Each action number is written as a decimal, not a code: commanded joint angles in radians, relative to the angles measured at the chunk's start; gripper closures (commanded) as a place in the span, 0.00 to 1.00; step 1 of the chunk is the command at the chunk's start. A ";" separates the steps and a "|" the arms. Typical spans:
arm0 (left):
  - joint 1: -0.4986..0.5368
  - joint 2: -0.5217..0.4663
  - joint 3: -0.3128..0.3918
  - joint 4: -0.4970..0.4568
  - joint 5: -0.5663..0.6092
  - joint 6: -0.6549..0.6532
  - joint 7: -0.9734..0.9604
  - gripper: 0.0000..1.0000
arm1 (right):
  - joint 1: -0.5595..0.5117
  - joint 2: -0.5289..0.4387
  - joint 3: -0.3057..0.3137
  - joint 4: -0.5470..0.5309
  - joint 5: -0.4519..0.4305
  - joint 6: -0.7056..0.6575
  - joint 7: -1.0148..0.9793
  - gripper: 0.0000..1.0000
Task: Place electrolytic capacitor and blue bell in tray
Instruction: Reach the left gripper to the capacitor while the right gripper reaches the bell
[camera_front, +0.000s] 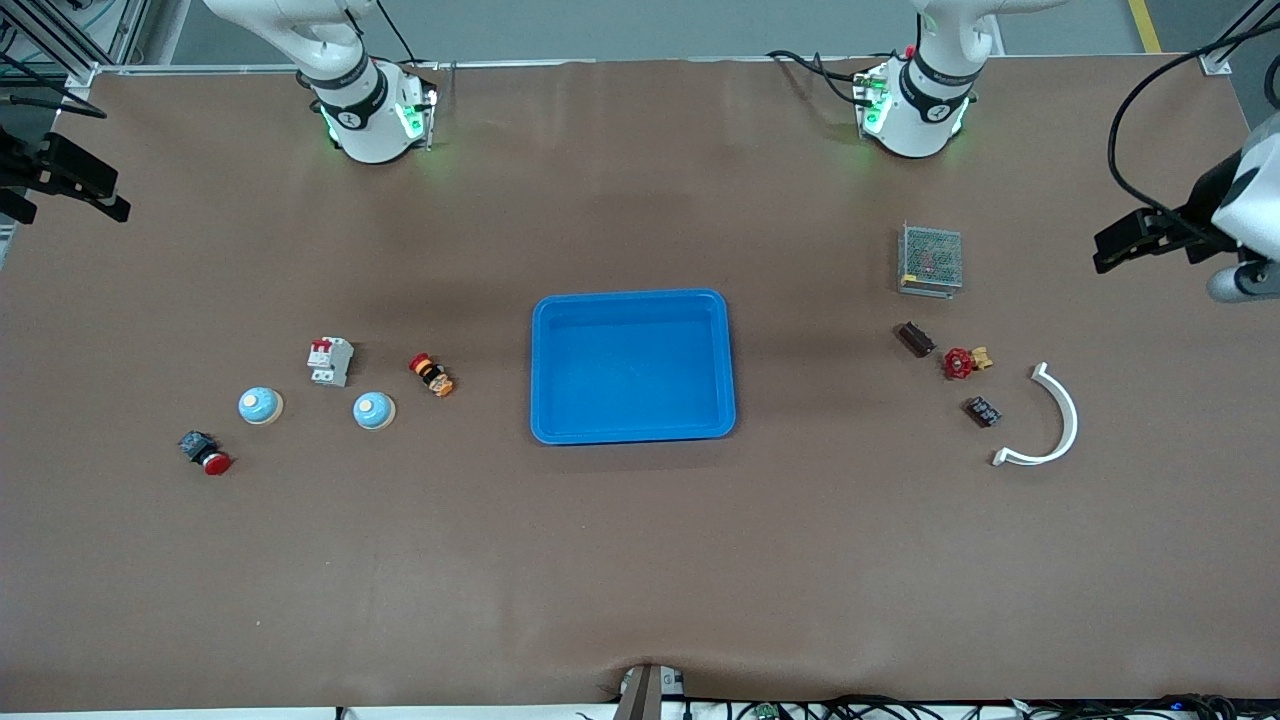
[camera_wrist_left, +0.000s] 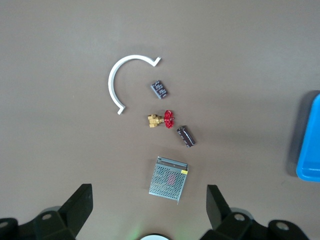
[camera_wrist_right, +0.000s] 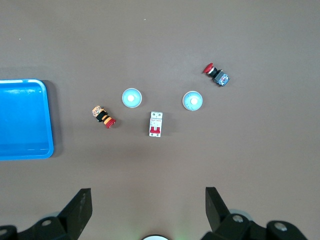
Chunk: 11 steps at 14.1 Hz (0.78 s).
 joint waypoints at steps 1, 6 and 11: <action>0.001 -0.027 -0.006 -0.116 -0.016 0.053 -0.135 0.00 | 0.003 -0.007 0.003 -0.005 -0.008 -0.004 0.003 0.00; -0.002 -0.050 -0.026 -0.319 -0.059 0.162 -0.288 0.00 | 0.008 0.016 0.003 -0.006 -0.003 -0.001 -0.001 0.00; -0.001 -0.045 -0.080 -0.527 -0.059 0.372 -0.423 0.00 | 0.005 0.090 0.003 -0.002 0.003 0.050 -0.003 0.00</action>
